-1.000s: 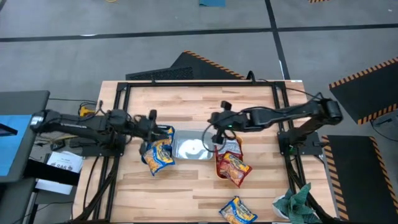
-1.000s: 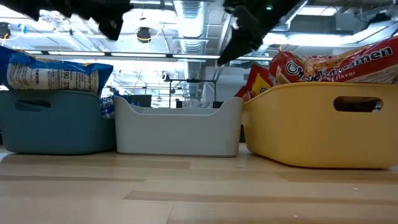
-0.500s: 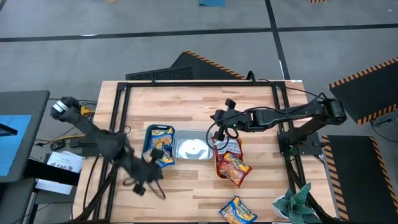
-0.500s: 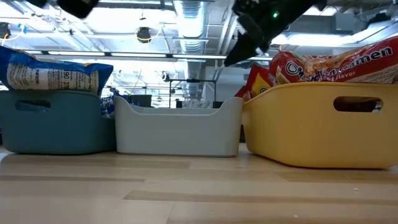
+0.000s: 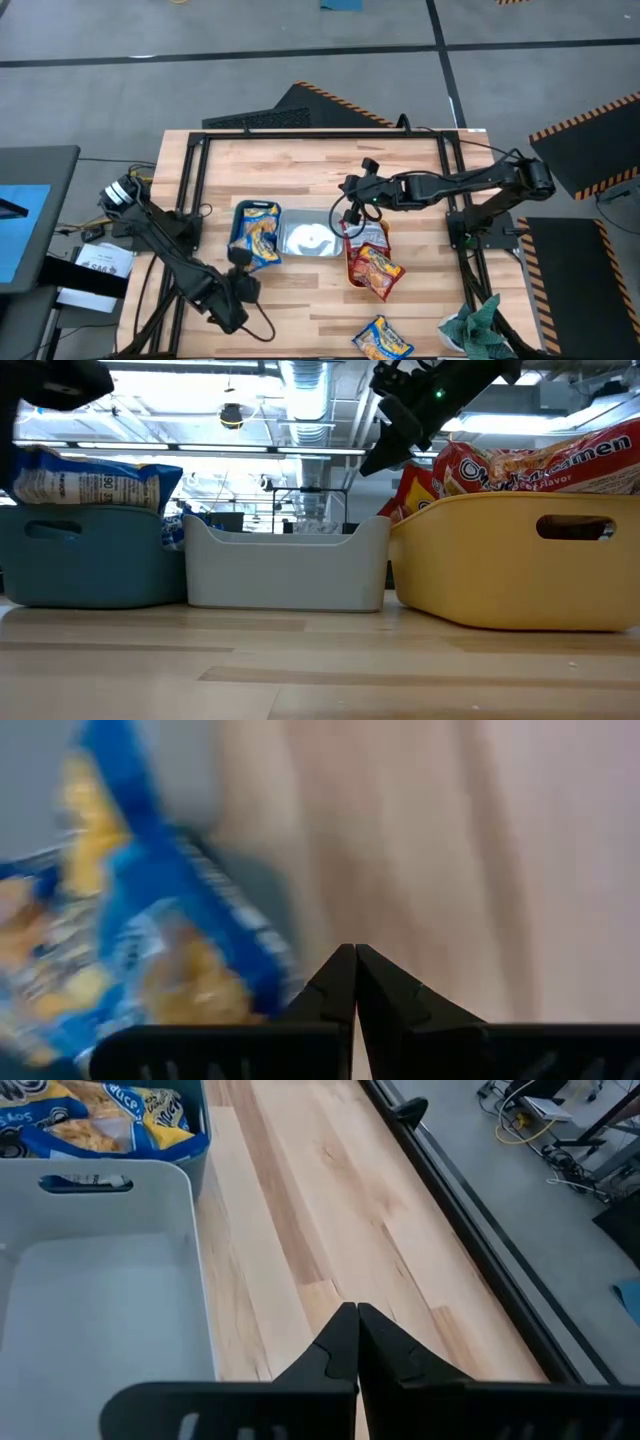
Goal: Sort Maruchan noodles
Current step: Put the top blue noodle pack into the green bin
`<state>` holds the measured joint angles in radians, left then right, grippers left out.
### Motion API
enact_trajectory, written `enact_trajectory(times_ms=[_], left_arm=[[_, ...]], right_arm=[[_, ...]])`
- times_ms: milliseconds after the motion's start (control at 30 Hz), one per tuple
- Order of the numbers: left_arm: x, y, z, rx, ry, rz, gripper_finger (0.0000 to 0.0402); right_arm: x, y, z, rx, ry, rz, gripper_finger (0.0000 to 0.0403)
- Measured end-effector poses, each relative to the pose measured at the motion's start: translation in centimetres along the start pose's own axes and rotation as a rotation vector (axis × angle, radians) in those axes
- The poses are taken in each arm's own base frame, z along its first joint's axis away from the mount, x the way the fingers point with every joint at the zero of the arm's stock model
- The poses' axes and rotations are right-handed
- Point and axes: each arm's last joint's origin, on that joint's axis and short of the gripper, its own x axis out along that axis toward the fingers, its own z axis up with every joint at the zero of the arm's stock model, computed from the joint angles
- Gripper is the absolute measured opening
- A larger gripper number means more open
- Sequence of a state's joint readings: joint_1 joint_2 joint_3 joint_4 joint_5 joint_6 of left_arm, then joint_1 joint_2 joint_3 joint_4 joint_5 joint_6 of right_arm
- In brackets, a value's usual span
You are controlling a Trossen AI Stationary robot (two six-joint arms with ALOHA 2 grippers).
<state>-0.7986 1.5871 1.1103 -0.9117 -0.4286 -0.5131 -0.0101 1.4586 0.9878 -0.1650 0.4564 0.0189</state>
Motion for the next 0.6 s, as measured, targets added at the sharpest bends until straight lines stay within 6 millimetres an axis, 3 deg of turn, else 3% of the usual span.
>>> enact_trajectory(times_ms=[167,400,600], left_arm=[[-0.1,0.5,-0.4,-0.022,0.015,0.091,0.0000],[-0.6,2.2,-2.6,-0.059,0.182,0.283,0.0000],[-0.6,2.5,-2.8,-0.080,0.219,0.297,0.0000]], right_arm=[[0.1,-0.3,0.0,0.003,0.004,-0.006,0.0020],[0.3,-0.7,0.0,0.020,0.009,-0.011,0.0020],[0.4,-0.6,-0.1,0.018,0.010,-0.006,0.0020]])
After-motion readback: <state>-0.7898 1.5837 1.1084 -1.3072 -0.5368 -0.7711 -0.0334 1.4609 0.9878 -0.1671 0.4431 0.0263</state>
